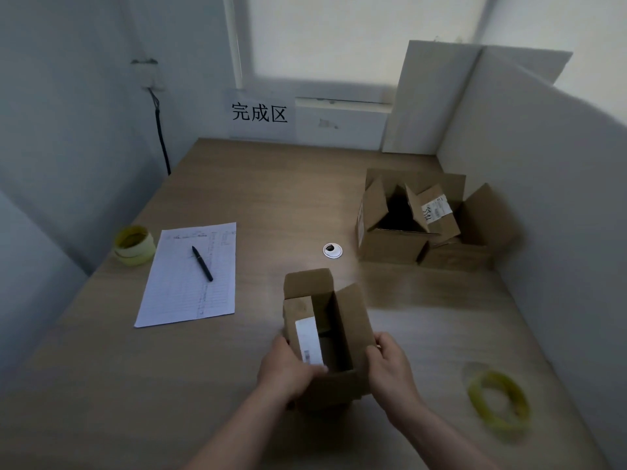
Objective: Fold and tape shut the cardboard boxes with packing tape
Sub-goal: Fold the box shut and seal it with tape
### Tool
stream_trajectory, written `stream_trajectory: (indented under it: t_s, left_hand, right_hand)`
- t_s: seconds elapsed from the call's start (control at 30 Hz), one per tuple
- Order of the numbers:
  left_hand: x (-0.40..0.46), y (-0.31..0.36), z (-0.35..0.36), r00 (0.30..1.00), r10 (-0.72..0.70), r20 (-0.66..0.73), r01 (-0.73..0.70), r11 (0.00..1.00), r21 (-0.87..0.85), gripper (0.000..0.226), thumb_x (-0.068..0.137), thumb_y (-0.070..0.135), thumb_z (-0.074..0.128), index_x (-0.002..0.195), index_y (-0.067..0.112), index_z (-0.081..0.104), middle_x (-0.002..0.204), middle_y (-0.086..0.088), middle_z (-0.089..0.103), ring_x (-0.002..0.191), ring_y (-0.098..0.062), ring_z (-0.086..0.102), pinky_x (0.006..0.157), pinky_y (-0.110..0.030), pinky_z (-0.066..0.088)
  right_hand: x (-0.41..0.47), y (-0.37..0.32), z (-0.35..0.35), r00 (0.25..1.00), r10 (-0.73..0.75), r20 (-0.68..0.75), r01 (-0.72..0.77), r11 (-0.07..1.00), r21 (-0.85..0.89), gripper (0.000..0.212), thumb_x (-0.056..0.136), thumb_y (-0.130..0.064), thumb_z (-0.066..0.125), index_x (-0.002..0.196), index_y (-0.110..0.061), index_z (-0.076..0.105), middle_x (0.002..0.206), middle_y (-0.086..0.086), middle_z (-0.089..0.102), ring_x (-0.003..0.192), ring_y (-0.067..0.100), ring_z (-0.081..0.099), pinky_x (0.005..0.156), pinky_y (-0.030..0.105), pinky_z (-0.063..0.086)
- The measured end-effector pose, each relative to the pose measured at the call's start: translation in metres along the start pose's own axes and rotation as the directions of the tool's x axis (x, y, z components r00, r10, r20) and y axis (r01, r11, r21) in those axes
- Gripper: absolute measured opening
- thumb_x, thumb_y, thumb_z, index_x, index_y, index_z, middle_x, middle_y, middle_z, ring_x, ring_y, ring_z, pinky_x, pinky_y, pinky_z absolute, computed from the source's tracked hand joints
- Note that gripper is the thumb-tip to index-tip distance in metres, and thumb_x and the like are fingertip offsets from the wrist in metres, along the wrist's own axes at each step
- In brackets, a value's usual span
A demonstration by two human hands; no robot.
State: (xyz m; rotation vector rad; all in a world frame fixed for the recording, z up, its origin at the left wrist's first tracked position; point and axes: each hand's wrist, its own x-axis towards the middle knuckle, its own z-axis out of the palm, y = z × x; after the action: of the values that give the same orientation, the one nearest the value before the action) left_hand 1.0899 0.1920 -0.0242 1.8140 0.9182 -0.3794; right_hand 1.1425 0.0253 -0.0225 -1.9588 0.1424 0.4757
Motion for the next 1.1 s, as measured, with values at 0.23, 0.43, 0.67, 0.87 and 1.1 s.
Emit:
stream_trajectory:
  t_s: [0.23, 0.43, 0.67, 0.87, 1.1]
  left_hand:
    - [0.001, -0.004, 0.012, 0.993, 0.105, 0.053, -0.116, 0.951, 0.287, 0.13, 0.051, 0.054, 0.087, 0.15, 0.037, 0.005, 0.142, 0.0, 0.04, 0.126, -0.023, 0.047, 0.097, -0.043, 0.051]
    - [0.006, -0.003, 0.021, 0.958, 0.217, -0.188, -0.153, 0.939, 0.308, 0.065, 0.081, 0.048, 0.07, 0.133, 0.029, 0.034, 0.129, 0.002, 0.054, 0.113, -0.018, 0.058, 0.078, -0.026, 0.051]
    - [0.022, 0.019, 0.009, 0.887, 0.242, -0.394, -0.221, 0.97, 0.098, 0.03, 0.101, 0.02, 0.041, 0.071, 0.018, 0.046, 0.066, 0.0, 0.046, 0.059, -0.01, 0.042, 0.051, -0.024, 0.029]
    - [0.058, 0.06, -0.008, 0.863, 0.131, -0.489, -0.175, 0.983, -0.046, 0.027, 0.103, 0.023, 0.039, 0.081, 0.015, 0.052, 0.08, -0.008, 0.056, 0.069, -0.017, 0.053, 0.058, -0.03, 0.041]
    - [0.118, 0.128, -0.024, 0.902, 0.141, -0.409, -0.172, 0.984, -0.039, 0.034, 0.104, 0.026, 0.037, 0.128, 0.008, 0.052, 0.12, -0.015, 0.058, 0.11, -0.031, 0.058, 0.095, -0.046, 0.051]
  right_hand:
    - [0.01, 0.002, 0.003, 0.995, 0.041, -0.087, -0.029, 0.991, 0.133, 0.015, 0.103, -0.021, 0.042, 0.098, -0.017, 0.055, 0.092, 0.01, 0.064, 0.079, 0.022, 0.062, 0.057, 0.029, 0.046]
    - [0.027, -0.012, 0.008, 1.0, -0.03, 0.006, 0.028, 0.985, 0.169, 0.015, 0.103, -0.024, 0.044, 0.1, -0.02, 0.059, 0.094, 0.007, 0.065, 0.078, 0.017, 0.064, 0.054, 0.022, 0.049]
    - [0.056, -0.041, 0.004, 0.977, -0.038, 0.208, -0.016, 0.968, 0.25, 0.032, 0.106, -0.021, 0.038, 0.106, -0.042, 0.063, 0.095, -0.006, 0.069, 0.083, 0.015, 0.066, 0.053, 0.03, 0.055]
    - [0.082, -0.042, -0.011, 0.979, -0.063, 0.196, 0.061, 0.998, 0.015, 0.056, 0.101, -0.042, 0.046, 0.153, -0.034, 0.027, 0.149, -0.005, 0.043, 0.129, 0.011, 0.045, 0.103, 0.035, 0.042]
    - [0.097, 0.025, -0.05, 0.918, 0.15, 0.367, 0.251, 0.496, -0.831, 0.07, 0.092, -0.046, 0.047, 0.152, -0.02, 0.022, 0.161, 0.012, 0.017, 0.144, 0.034, 0.024, 0.113, 0.04, 0.032]
